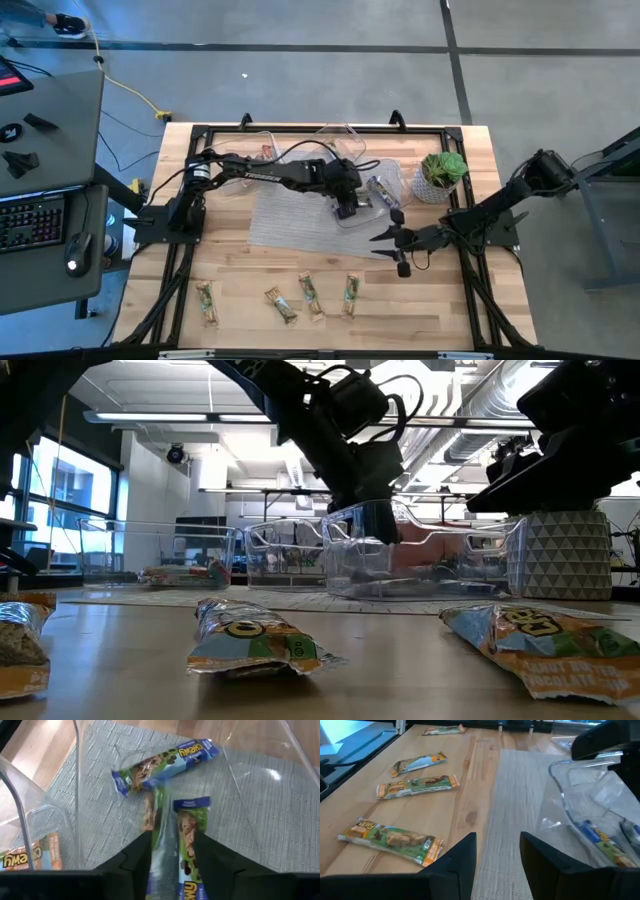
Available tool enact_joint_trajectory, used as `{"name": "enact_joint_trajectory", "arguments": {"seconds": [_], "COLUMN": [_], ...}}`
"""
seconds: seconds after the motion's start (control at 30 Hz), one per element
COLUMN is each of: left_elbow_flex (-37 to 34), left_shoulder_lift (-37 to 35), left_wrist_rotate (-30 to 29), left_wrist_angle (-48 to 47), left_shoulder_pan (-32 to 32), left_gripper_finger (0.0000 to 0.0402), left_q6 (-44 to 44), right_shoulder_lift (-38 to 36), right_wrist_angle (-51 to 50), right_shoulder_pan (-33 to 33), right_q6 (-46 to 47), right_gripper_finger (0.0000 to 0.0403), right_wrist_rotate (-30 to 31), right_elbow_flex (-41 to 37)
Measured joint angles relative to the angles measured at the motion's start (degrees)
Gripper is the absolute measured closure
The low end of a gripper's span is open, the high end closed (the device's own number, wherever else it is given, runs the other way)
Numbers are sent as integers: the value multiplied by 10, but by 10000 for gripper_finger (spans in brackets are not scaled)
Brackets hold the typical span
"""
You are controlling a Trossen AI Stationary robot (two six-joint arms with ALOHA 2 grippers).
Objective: Pick and place Granola Bars by type
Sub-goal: Put the blue granola bar into the right transparent bin, then put the orange granola bar into the middle transparent bin
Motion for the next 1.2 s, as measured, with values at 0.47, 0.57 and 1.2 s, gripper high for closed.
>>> {"name": "enact_joint_trajectory", "arguments": {"seconds": [0.47,0.57,1.2], "left_elbow_flex": [-1,0,0], "left_shoulder_lift": [-112,-167,-378], "left_wrist_rotate": [141,129,99], "left_wrist_angle": [-69,-120,-414], "left_shoulder_pan": [0,1,0], "left_gripper_finger": [220,220,220], "left_q6": [-19,-19,-53], "right_shoulder_lift": [5,35,228], "right_wrist_angle": [-122,-182,-208], "right_shoulder_pan": [0,0,-2], "right_q6": [-77,-74,-162], "right_gripper_finger": [269,269,269], "right_wrist_rotate": [-25,-37,-76], "right_elbow_flex": [127,176,347]}}
